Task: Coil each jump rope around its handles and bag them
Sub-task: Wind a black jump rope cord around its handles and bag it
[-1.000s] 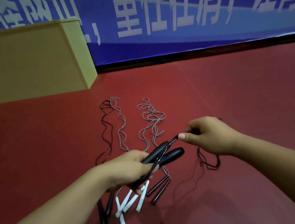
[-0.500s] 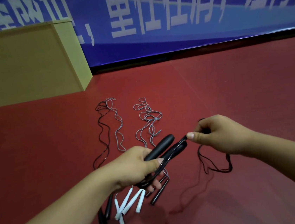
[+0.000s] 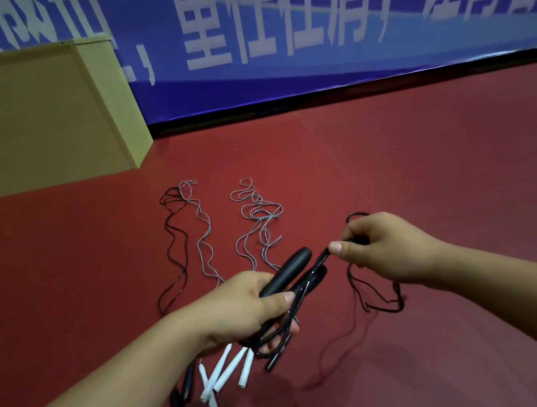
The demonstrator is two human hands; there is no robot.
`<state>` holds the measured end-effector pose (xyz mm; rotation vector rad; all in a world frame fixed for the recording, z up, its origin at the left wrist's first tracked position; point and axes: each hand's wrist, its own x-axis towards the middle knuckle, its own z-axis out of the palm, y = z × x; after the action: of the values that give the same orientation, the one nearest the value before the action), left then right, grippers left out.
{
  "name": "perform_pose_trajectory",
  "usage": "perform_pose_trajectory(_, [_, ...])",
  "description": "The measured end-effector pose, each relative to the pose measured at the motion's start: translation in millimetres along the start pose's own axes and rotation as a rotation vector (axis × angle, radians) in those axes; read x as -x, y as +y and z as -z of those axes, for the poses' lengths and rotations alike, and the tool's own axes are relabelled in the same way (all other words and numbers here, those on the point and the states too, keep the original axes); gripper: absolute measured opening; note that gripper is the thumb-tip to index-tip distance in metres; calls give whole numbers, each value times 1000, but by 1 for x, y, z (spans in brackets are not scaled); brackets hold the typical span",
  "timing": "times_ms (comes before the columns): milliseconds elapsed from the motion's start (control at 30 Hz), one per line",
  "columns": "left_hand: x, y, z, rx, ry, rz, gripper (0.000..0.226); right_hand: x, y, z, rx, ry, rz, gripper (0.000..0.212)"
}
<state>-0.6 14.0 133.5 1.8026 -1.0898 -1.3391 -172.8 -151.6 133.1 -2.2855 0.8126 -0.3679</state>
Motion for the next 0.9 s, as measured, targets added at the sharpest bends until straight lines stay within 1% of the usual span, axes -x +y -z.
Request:
perform_pose_trajectory(133, [-1,1,1,37,-17,6,10,3,-3,-3,-42,6,-32,29])
perform_pose_trajectory(267, [0,0,1,171,-45,22,11,8,-8,-7,-202,-85,-70,19])
perform_pose_trajectory(400, [3,0,0,130,-102,19,10,10,-13,-14,-250,-76,-56,17])
perform_pose_trajectory(433, [3,-1,-1,129,-104,14,11,9,-13,-15,-263,-64,-64,16])
perform_pose_trajectory(533, [3,0,-1,164,-120,-16,28,5,-12,-17,-304,-26,-75,13])
perform_pose_trajectory(600, [3,0,1,160,-126,-33,33,3,-12,-16,-314,-8,-75,13])
perform_pose_trajectory(733, [2,-2,6,148,-154,-53,22,0,-11,-12,-351,9,-91,13])
perform_pose_trajectory(833, [0,-4,8,162,-149,-29,17,0,-9,-6,-363,7,-88,14])
perform_pose_trajectory(900, [-1,-4,8,203,-153,-5,19,0,-8,-3,-370,5,-95,13])
